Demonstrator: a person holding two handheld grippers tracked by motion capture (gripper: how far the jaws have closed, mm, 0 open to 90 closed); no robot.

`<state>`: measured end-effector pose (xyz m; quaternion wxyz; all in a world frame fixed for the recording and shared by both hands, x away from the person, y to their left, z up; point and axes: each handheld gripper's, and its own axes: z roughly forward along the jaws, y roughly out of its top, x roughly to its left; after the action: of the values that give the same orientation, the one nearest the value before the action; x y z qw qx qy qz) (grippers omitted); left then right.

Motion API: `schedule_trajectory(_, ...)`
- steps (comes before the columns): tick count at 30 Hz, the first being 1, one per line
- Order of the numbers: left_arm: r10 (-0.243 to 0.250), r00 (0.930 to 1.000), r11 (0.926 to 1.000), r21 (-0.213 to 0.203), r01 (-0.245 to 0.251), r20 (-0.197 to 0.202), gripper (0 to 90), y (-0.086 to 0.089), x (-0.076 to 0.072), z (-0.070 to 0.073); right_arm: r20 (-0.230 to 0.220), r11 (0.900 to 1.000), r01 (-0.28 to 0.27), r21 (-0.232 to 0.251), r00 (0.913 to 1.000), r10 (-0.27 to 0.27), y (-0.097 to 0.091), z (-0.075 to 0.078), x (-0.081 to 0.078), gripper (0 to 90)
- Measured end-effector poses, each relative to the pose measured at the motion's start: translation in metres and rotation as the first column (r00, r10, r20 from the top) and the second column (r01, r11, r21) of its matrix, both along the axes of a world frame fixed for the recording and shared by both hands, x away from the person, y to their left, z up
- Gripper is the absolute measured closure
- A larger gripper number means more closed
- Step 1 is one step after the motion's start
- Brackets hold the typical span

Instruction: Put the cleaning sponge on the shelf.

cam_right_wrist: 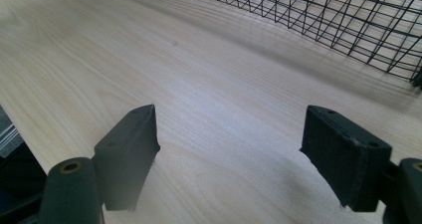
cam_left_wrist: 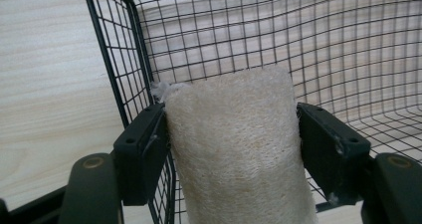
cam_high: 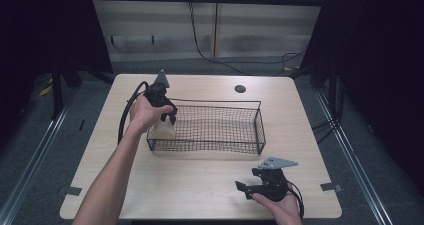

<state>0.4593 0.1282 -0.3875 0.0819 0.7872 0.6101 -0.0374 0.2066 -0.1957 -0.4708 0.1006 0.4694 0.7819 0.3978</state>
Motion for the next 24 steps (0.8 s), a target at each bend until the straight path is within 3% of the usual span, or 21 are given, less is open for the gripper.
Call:
schedule_trajectory(7,0.009,0.9997,0.9999,0.013,-0.008,-0.023,31.5,-0.001,0.001,-0.009,-0.004,1.0,0.003,0.0,1.0,-0.003,0.001,0.0,0.0,21.8)
schedule_trajectory(13,-0.02,0.9994,0.9993,0.031,0.021,-0.029,31.4,-0.005,0.001,-0.016,0.0,1.0,0.0,0.002,1.0,0.0,0.0,0.0,0.0,21.8)
schedule_trajectory(20,0.003,0.9996,0.999,0.045,-0.002,-0.027,31.4,-0.005,-0.001,-0.026,-0.005,1.0,0.0,0.0,1.0,0.0,0.001,0.0,0.0,21.8)
schedule_trajectory(24,-0.009,0.9997,0.9985,0.054,0.01,-0.025,31.4,-0.009,-0.002,-0.028,-0.005,1.0,-0.004,0.001,1.0,0.004,0.002,0.0,0.0,21.8)
